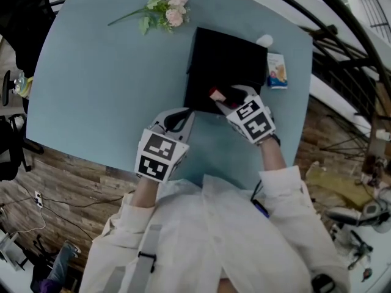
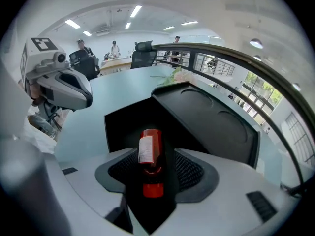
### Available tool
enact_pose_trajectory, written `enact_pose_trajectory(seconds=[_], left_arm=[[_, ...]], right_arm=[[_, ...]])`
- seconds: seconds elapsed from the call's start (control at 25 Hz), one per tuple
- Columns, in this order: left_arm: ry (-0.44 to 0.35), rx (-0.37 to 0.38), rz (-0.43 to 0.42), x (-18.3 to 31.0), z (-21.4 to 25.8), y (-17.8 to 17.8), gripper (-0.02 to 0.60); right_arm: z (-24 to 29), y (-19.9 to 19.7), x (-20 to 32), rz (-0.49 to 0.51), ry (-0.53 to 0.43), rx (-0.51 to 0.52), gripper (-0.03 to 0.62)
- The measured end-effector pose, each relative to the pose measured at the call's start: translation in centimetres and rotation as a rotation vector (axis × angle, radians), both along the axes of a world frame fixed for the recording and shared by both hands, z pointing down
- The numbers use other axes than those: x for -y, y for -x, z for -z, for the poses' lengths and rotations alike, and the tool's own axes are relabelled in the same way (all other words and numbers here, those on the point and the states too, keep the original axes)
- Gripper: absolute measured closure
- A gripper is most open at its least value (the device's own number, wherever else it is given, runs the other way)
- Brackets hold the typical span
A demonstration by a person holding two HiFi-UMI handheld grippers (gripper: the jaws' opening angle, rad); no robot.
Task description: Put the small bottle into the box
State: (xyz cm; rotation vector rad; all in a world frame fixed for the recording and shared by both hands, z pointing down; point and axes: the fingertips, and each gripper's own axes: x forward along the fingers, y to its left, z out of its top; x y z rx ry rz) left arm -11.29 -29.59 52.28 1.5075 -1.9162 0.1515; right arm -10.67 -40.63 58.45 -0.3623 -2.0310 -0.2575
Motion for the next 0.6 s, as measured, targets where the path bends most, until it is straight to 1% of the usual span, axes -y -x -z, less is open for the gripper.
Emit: enact_pose_trajectory(seconds=[0.16, 0.32, 0.48, 0.6], left_arm=[[0.011, 0.027, -0.045, 0.2, 0.7, 0.1, 0.580], [-0.011, 0.048, -0.069, 0.6, 1.9, 0.1, 0.580], [-0.026, 0.062, -0.113, 1.2, 2.9, -0.4, 0.580], [-0.041, 0.075, -0.170, 1.7, 3.8, -1.2, 0.580]], right_arm=[[2.3, -0.7, 0.2, -0.087, 0.050, 0.085, 0.385], [5.4, -1.5, -0.1, -0.172, 0.105, 0.183, 0.385], [9.3, -2.1, 0.1, -0.313, 0.172, 0.315, 0.385], [11.9, -2.9, 0.2, -0.401, 0.189, 0.406, 0.385]])
